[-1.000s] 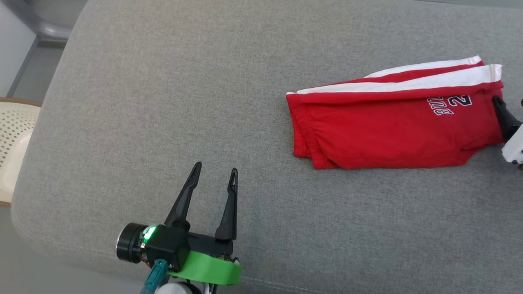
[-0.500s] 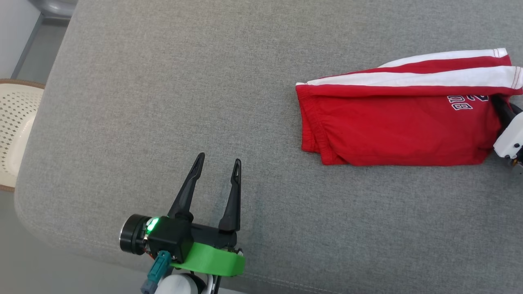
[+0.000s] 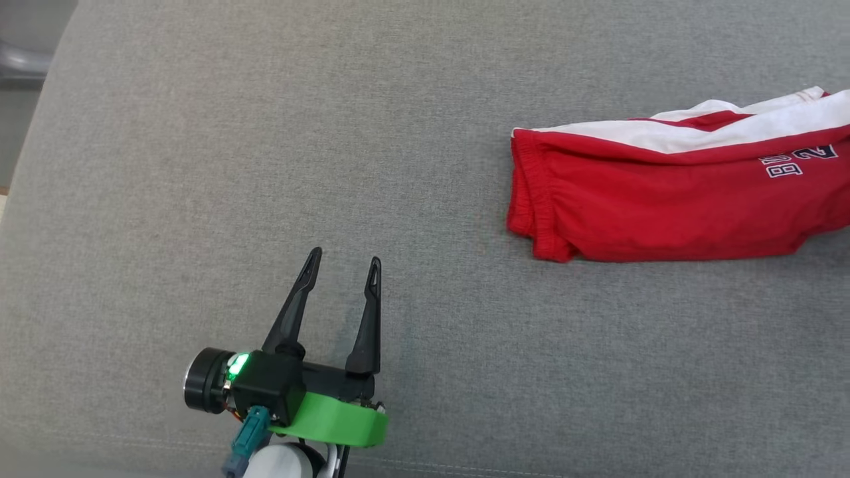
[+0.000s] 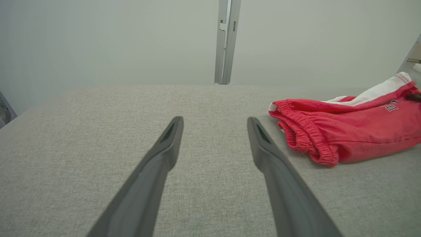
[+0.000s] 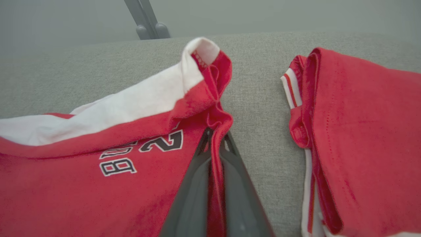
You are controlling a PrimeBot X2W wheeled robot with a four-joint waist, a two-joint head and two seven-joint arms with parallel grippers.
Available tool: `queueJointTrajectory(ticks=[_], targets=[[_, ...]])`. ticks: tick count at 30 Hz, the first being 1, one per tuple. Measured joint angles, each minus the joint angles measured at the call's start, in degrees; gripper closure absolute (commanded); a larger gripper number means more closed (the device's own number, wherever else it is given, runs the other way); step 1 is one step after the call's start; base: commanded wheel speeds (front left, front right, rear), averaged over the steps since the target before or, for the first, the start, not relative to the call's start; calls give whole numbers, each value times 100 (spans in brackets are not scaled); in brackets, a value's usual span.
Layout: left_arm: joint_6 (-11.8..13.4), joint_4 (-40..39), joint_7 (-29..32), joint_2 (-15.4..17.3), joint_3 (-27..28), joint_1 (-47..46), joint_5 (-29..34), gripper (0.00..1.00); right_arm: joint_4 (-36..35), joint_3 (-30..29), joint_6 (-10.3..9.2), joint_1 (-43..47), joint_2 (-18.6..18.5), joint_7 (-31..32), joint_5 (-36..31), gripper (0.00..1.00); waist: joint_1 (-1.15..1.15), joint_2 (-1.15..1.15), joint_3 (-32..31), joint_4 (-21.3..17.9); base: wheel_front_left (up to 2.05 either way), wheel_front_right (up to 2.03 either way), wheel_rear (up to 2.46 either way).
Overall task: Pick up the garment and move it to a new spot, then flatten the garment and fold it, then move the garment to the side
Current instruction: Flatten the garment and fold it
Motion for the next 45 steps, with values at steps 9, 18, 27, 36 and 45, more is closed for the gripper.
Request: queueJointTrajectory(ticks=[9,18,27,36,45], targets=[[-55,99,0,-1,86,34,47,0,-448,302,0,-132,-31,-227,-169,100,0,0,-229,-248,0,0,0],[-54,162,0,-2,122,219,47,0,-1240,642,0,-218,355,-167,-521,100,0,0,-622,-336,0,0,0],[-48,154,-1,-3,59,275,-34,0,-1467,922,0,-321,1169,226,-745,100,0,0,-772,-166,0,0,0],[-38,186,0,-3,-67,275,-163,0,-1074,1325,-1,-531,1891,656,-798,100,0,0,-802,110,0,0,0],[-20,246,0,-3,-123,292,-263,0,-987,1671,-1,-748,2484,625,-603,0,0,0,-864,156,0,0,0]])
